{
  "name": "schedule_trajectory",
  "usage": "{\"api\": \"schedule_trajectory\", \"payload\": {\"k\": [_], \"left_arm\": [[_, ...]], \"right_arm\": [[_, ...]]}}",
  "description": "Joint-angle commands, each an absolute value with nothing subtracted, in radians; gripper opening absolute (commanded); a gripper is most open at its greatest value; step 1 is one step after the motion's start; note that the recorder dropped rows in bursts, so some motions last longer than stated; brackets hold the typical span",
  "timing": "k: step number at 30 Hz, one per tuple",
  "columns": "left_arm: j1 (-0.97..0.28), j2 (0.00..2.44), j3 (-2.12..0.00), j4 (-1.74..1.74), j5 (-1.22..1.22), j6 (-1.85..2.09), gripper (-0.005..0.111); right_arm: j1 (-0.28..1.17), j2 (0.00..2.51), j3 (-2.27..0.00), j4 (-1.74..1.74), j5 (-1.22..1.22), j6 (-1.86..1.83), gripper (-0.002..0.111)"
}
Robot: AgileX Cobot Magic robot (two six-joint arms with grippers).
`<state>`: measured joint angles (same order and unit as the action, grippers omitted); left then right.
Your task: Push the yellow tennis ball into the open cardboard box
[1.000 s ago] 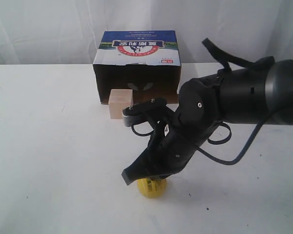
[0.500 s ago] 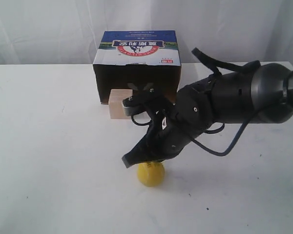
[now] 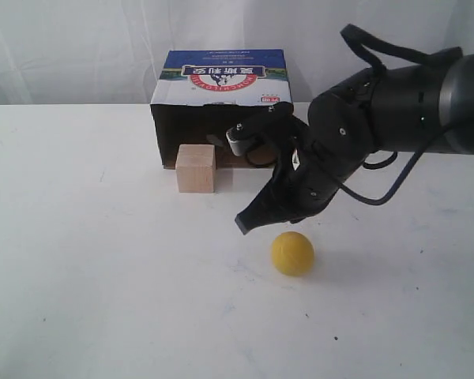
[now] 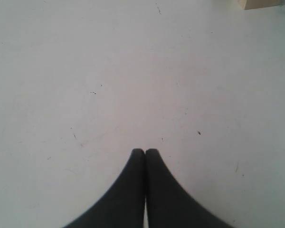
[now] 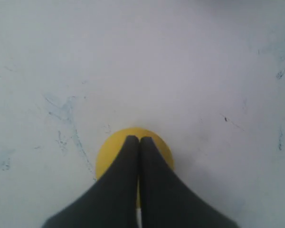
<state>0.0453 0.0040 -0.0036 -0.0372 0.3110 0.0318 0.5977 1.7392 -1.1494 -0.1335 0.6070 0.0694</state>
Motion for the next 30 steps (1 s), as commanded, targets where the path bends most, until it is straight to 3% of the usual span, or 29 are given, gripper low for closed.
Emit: {"api": "schedule_trajectory", "payload": {"k": [1,9,30], "left_arm": [[0.049,0.0,0.0,-0.047,0.332,0.026,0.0],[0.049,0.0,0.0,-0.047,0.332,0.026,0.0],[0.049,0.0,0.0,-0.047,0.332,0.026,0.0]], "right_arm": [[0.576,1.751,-1.134,-0.206,0.587,0.136,0.0],[0.499,1.796,-1.128,-0.299,0.674,0.232,0.0],[0.497,1.828,-1.128,-0.285,0.578,0.232,0.0]]}}
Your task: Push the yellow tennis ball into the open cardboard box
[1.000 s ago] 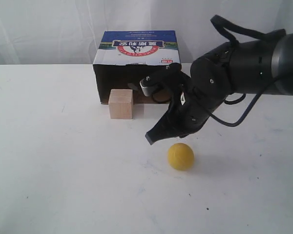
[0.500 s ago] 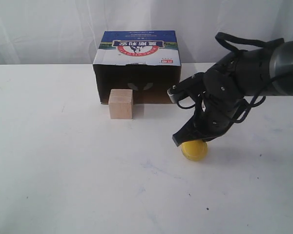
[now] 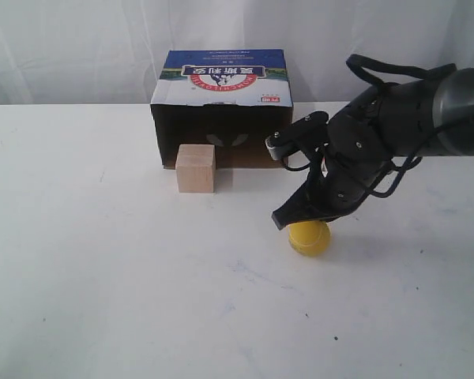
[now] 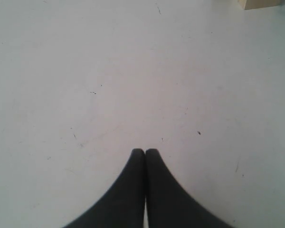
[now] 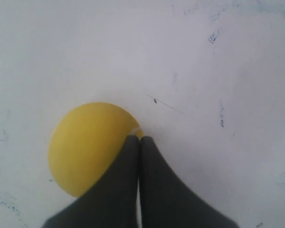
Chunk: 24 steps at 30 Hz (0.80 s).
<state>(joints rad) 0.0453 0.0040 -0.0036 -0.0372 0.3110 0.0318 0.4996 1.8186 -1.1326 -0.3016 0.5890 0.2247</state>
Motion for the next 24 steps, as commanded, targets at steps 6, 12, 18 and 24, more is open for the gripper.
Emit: {"api": "schedule_trajectory", "payload": {"k": [6,12,18,24], "left_arm": [[0.049,0.0,0.0,-0.047,0.332,0.026,0.0],[0.049,0.0,0.0,-0.047,0.327,0.026,0.0],[0.047,0.0,0.0,-0.382,0.081,-0.196,0.0],[0.047,0.007,0.0,-0.737,-0.204,-0.337,0.0]], "right_arm": [[0.497,1.828,-1.128,-0.283,0.542,0.232,0.0],[0.497,1.828,-1.128,-0.283,0.542,0.232,0.0],[0.497,1.828,-1.128,-0.283,0.539,0.232,0.0],[0.497,1.828,-1.128,-0.283,0.524,0.232,0.0]]}}
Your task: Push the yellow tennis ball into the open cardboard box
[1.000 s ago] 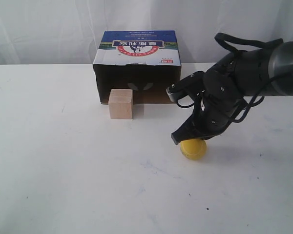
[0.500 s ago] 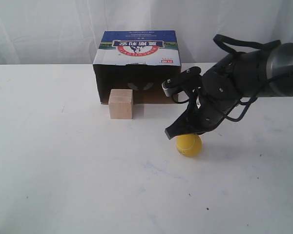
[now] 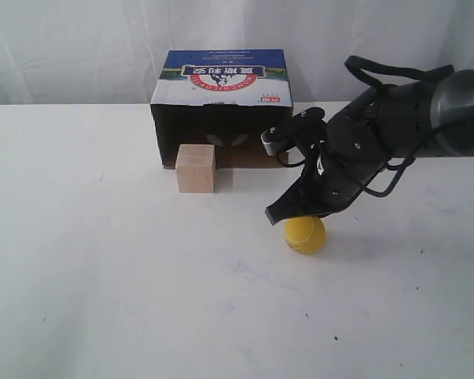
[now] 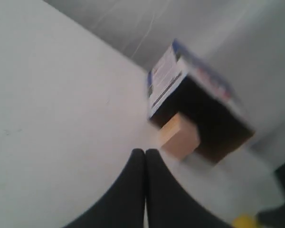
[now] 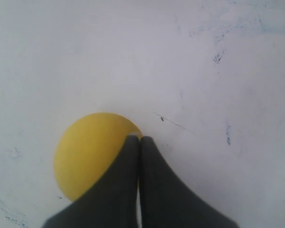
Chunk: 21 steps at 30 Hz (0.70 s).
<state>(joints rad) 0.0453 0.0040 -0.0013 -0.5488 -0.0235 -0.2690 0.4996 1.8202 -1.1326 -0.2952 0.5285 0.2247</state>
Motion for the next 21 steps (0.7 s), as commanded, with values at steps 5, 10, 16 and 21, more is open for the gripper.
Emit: {"api": "schedule_trajectory", "payload": {"k": [5,10,16,21], "left_arm": [[0.047,0.089,-0.074,-0.525,-0.267,-0.283,0.0],[0.047,0.266,-0.239,-0.123,0.066,-0.262,0.0],[0.047,0.466,-0.323,-0.082,0.113,-0.152,0.0],[0.047,0.55,-0.34,-0.102,0.074,-0.144,0.0]], "right_arm": [[0.497,1.828,-1.128,-0.283,0.473,0.23,0.0],[0.497,1.828,-1.137,-0.283,0.413,0.232,0.0],[0.497,1.828,-1.187,-0.285,0.424,0.232,0.0],[0.497,1.801,-1.231,-0.285,0.54,0.232,0.0]]}}
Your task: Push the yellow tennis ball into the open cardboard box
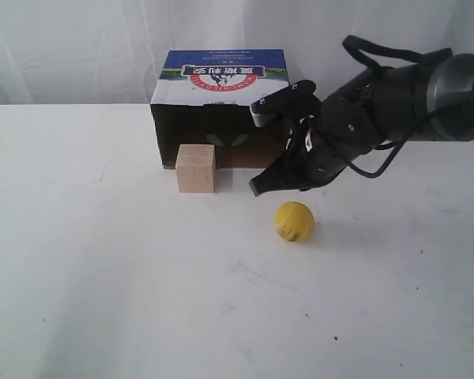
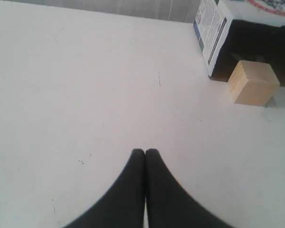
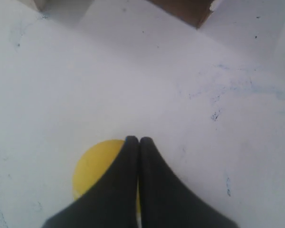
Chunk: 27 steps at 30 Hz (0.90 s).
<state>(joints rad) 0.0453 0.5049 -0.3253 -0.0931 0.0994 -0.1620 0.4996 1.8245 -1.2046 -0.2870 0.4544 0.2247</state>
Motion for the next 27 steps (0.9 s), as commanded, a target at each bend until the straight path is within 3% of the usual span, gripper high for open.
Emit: {"api": "schedule_trajectory", "payload": {"k": [1,4,18,27], "left_arm": [[0.047,0.559,-0.34,-0.102,0.072,-0.144,0.0],[0.047,0.586,-0.34,-0.102,0.084,-0.147,0.0],[0.047,0.878,-0.34,-0.15,0.071,-0.142,0.0],[0.047,0.901,-0.34,-0.15,0.005,-0.134,0.0]], "right_arm": [[0.497,1.792,-1.231,-0.283,0.573,0.232,0.0],[0.497,1.776,-1.22,-0.247,0.665,0.206,0.0],[0.429,1.855,-1.202,-0.152,0.345,0.03,0.0],[0.419,1.933,-1.202,-0.133,0.273,0.03,0.0]]}}
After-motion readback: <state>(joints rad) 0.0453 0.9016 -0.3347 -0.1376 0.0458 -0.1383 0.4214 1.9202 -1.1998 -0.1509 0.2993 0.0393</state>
